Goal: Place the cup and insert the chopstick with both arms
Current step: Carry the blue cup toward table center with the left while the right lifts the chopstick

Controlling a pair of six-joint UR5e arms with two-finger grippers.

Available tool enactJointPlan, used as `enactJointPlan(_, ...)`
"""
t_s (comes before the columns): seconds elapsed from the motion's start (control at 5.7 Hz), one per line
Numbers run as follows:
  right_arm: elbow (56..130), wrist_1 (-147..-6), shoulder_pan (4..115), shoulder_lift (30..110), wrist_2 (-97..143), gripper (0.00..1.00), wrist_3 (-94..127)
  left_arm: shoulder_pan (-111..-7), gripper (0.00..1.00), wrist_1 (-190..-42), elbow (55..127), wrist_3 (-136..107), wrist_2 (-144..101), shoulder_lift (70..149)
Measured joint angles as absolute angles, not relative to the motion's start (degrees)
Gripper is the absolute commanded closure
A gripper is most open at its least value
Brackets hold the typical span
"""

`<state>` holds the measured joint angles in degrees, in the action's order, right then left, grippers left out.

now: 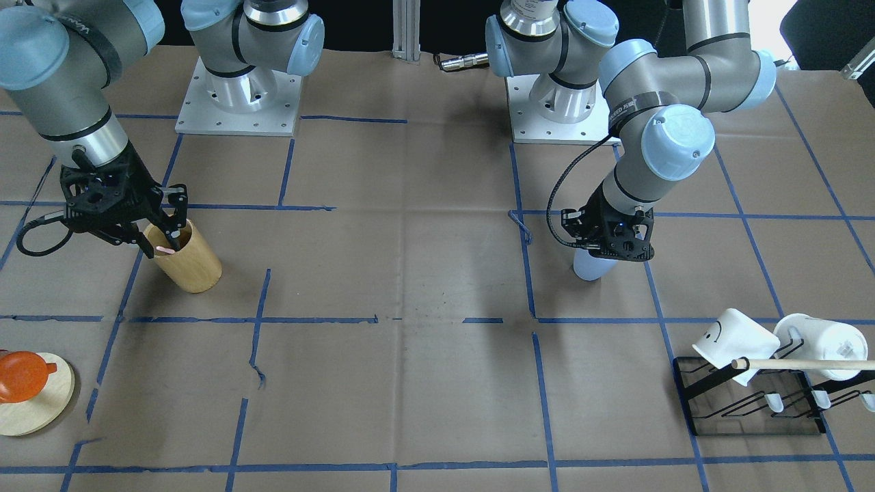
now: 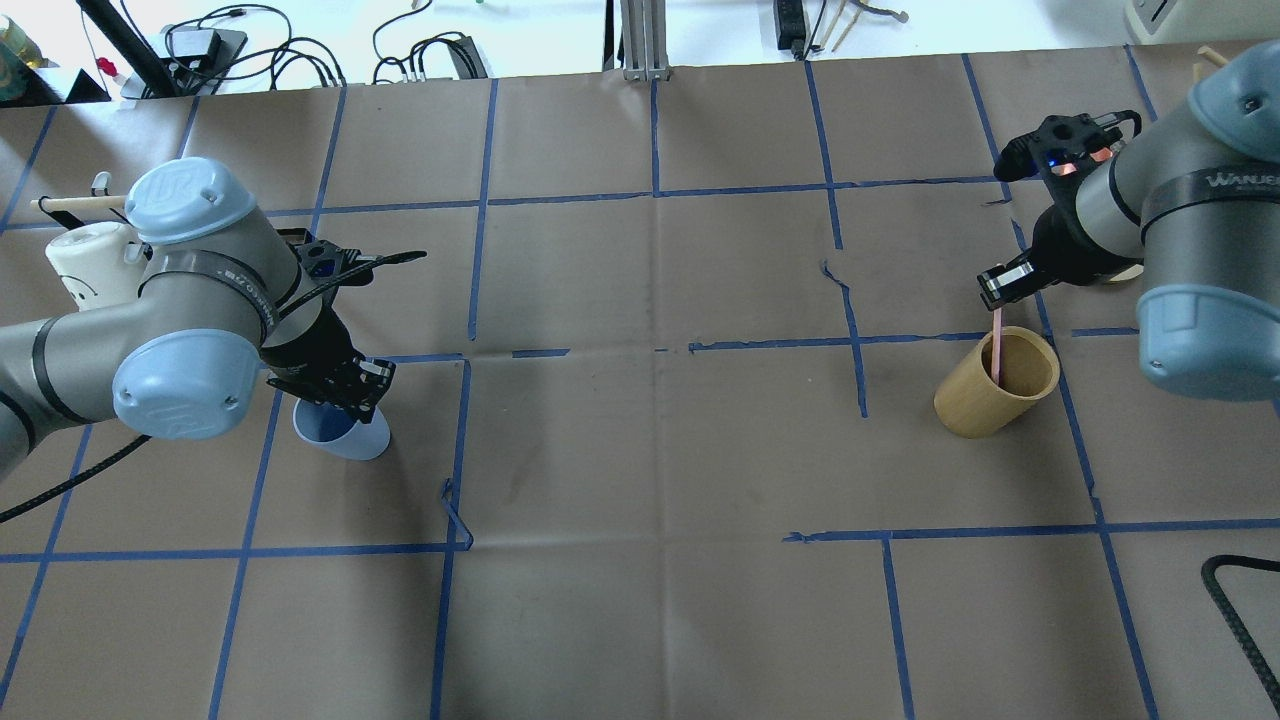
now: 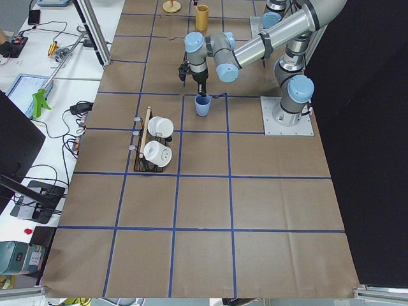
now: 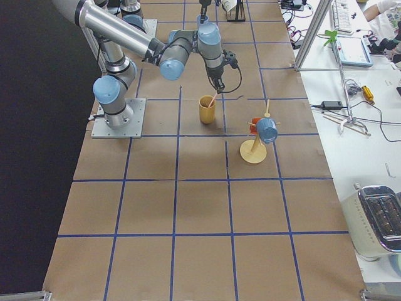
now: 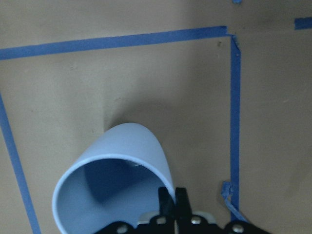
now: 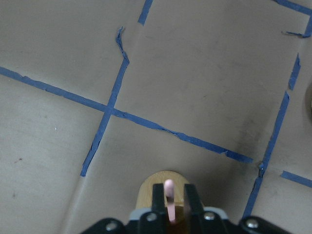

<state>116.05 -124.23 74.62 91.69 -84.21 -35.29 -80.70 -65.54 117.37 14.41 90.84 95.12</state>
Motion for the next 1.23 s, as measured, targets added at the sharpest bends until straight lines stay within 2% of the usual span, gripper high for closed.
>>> enactJointPlan(0.35,114.8,-124.1,74.6,91.8,-84.6,0.92,-35.0,-83.5,1.00,-65.7,114.5,8.6,90.5,96.1)
enactJointPlan(0.7,109.6,-119.0,74.8,92.2,-84.4,0.92,-33.6,-94.6,1.00,-66.1,103.7,-4.7,90.3,102.7)
enactJointPlan(1.05,95.5,-100.1,75.1,91.9,-84.3,0.92,-27.1,-107.0,1.00,-66.9,88.6,-22.5,90.6,112.7)
enactJointPlan(1.23,89.4,-91.9,75.3,91.2,-84.4,0.92,-22.6,-111.3,1.00,-67.2,85.7,-27.9,90.7,115.3)
